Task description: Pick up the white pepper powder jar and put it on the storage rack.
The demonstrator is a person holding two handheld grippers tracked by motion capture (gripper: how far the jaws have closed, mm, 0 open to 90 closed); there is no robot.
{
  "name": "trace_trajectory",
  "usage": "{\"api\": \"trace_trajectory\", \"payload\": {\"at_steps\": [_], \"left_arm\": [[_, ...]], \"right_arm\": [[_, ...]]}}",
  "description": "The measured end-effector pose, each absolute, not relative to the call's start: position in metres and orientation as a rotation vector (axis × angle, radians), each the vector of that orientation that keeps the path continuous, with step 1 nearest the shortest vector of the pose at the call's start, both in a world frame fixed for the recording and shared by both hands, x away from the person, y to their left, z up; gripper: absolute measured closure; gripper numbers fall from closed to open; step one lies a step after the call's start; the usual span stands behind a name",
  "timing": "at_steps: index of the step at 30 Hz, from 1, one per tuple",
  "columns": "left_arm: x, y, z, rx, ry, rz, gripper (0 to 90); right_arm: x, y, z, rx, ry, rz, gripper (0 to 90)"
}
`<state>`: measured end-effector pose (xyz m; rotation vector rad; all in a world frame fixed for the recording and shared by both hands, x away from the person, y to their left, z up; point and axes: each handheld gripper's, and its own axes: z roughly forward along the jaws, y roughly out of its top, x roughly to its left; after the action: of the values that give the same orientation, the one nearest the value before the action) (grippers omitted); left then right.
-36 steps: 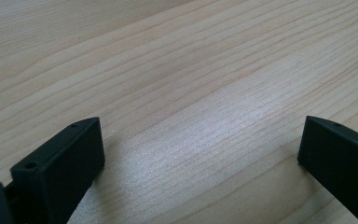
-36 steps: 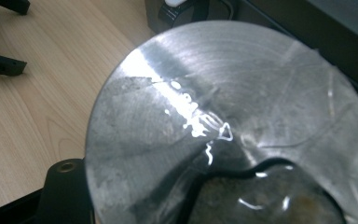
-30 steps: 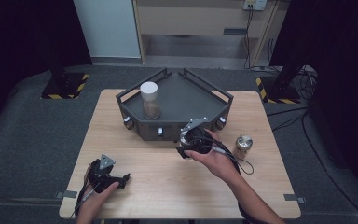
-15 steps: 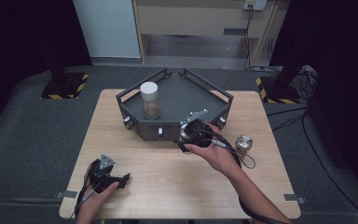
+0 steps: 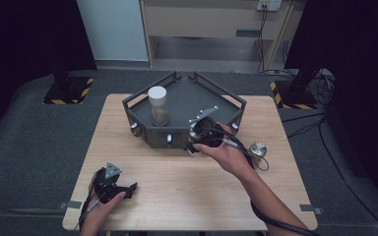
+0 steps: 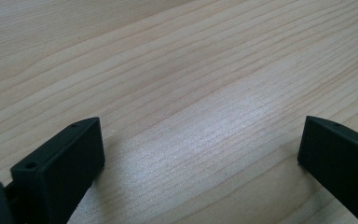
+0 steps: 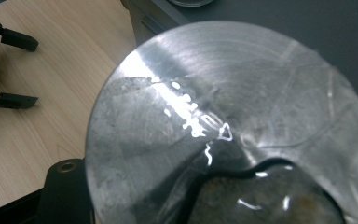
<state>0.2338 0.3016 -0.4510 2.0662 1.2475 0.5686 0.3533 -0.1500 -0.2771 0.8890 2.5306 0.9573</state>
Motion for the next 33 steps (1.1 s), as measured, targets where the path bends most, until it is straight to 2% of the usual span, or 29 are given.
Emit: {"api": "trace_trajectory", "payload": {"at_steps": [33], "left_arm": [[0.233, 0.301, -0.451, 2.068, 1.248, 0.571, 0.0]], "right_arm": [[0.386, -0.133, -0.243, 0.94, 2.486, 0.964, 31.0]]}}
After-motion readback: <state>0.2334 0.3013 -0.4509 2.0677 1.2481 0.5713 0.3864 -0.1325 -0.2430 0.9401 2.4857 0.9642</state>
